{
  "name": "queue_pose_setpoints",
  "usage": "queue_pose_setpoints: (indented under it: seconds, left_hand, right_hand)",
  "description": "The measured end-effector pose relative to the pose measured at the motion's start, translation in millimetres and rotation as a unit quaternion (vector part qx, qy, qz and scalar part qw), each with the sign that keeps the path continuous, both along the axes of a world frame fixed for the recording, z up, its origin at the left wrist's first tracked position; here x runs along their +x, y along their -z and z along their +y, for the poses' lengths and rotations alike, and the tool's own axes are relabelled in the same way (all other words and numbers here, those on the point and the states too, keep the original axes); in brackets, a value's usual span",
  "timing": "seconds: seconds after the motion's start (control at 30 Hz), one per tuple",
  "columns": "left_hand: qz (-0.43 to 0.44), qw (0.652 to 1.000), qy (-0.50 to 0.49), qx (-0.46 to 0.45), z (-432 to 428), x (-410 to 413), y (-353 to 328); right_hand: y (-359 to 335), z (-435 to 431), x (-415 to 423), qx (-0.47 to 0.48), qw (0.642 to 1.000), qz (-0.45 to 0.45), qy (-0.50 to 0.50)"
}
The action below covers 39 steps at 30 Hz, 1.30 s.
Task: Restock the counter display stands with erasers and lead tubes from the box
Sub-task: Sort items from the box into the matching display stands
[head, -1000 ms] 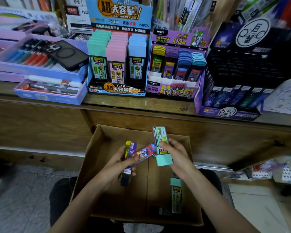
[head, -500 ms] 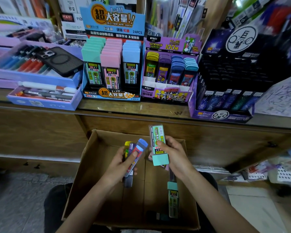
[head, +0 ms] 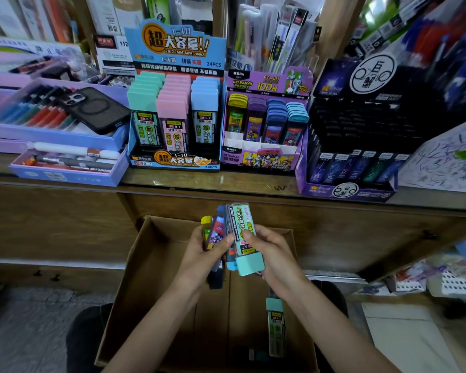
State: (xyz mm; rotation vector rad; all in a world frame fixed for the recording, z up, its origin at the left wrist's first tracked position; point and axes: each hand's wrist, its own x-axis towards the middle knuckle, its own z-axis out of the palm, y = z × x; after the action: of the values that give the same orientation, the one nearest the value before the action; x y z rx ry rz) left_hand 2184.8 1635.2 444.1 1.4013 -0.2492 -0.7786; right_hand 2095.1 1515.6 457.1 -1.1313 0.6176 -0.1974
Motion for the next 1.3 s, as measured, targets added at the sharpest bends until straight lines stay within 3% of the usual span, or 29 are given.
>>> queue_pose_setpoints:
  seconds: [0.1, 0.23, 0.43, 0.67, 0.97, 1.03, 1.13, 1.3]
  left_hand:
    - [0.014, 1.000, 0.004, -0.019, 1.6, 1.3, -3.9]
    - [0.032, 0.999, -0.011, -0.037, 3.9, 2.7, -8.6]
    - [0.032, 0.996, -0.057, -0.064, 8.3, 6.4, -14.1]
    - [-0.014, 0.990, -0.106, -0.096, 20.0, 29.2, -29.0]
    - [-0.063, 0.976, -0.165, -0.127, 65.4, 69.1, -58.5]
    - [-0.073, 0.973, -0.177, -0.127, 75.4, 77.8, -63.2]
    - [-0.085, 0.969, -0.194, -0.125, 87.5, 90.8, -67.3]
    - [-0.075, 0.968, -0.205, -0.126, 102.4, 105.4, -66.7]
  right_hand:
    - [-3.3, -1.7, -1.0, 0.053, 0.998, -0.020, -0.006]
    - [-7.8, -7.3, -3.6, 0.055, 0.998, -0.029, 0.011]
    - [-27.2, -19.1, -10.2, -0.045, 0.998, -0.041, 0.006]
    - [-71.4, -23.7, 7.9, -0.199, 0.972, -0.073, -0.103]
    - [-134.5, -11.5, 88.3, -0.274, 0.950, -0.147, -0.001]
    - [-153.2, -8.1, 110.3, -0.351, 0.924, -0.152, -0.011]
    - [-177.5, -2.2, 146.0, -0.509, 0.850, -0.132, -0.026]
    - [-191.3, 3.1, 195.9, -0.754, 0.646, -0.060, -0.103]
